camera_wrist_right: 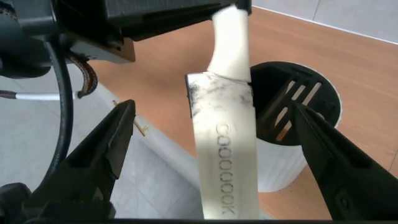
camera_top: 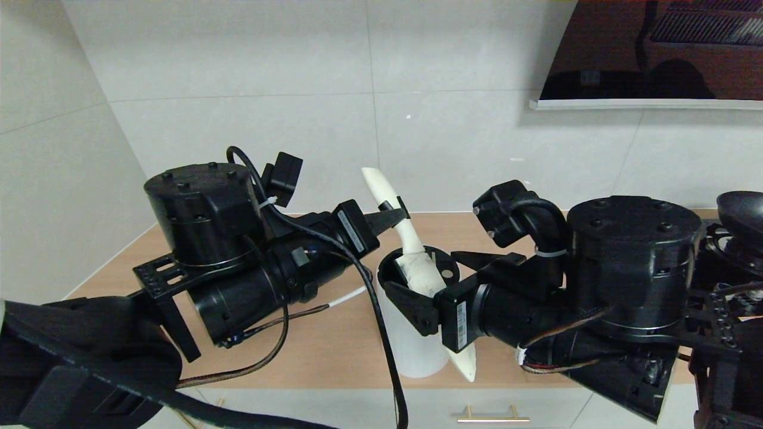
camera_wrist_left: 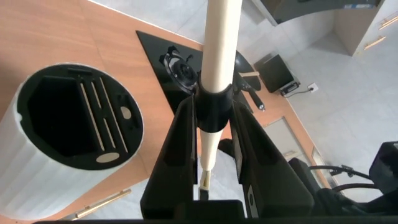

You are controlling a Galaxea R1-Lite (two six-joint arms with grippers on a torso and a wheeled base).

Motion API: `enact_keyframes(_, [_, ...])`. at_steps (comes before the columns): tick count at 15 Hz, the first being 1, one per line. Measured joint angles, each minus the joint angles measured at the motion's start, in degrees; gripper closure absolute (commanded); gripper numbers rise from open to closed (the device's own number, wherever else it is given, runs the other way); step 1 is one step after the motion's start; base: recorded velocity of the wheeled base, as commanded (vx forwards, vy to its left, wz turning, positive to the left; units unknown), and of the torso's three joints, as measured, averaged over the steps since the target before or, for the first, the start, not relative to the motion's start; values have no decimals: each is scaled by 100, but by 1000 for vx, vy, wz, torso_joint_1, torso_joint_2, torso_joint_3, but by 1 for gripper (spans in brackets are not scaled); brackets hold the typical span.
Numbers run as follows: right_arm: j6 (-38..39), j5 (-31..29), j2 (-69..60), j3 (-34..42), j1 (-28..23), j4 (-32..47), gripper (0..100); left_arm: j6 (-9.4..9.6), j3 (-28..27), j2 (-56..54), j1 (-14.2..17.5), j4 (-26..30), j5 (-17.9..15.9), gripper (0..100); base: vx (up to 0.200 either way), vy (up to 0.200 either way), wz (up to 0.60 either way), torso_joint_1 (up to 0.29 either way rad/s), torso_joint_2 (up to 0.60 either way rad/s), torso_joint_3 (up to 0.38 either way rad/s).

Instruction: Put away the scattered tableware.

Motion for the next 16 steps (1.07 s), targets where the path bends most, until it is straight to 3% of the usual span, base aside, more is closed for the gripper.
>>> enact_keyframes(3, [-18,35,-285,17,-356,18,0,82,-243,-140,48,388,200,100,0,0,0,0,0,0])
enact_keyframes(6, [-29,93,-707,-18,-916,79,0,413,-791,-479,191,1341,706,100,0,0,0,0,0,0])
enact_keyframes(10, [-38,219,-1184,-137,-1431,286,0,1246,-1601,-647,257,1937,1332,100,0,0,0,0,0,0])
enact_keyframes(12, [-38,219,-1256,-156,-1481,301,0,1903,-1773,-532,67,1948,1968,100,0,0,0,0,0,0])
enact_keyframes(13, [-38,218,-1265,-158,-1497,301,0,2147,-1803,-466,-55,1943,2241,100,0,0,0,0,0,0])
enact_keyframes(14, [-38,216,-1269,-158,-1508,301,0,2275,-1821,-408,-149,1926,2386,100,0,0,0,0,0,0])
enact_keyframes(16, [-38,218,-1258,-158,-1512,300,0,2822,-1825,-308,-477,1686,3205,100,0,0,0,0,0,0])
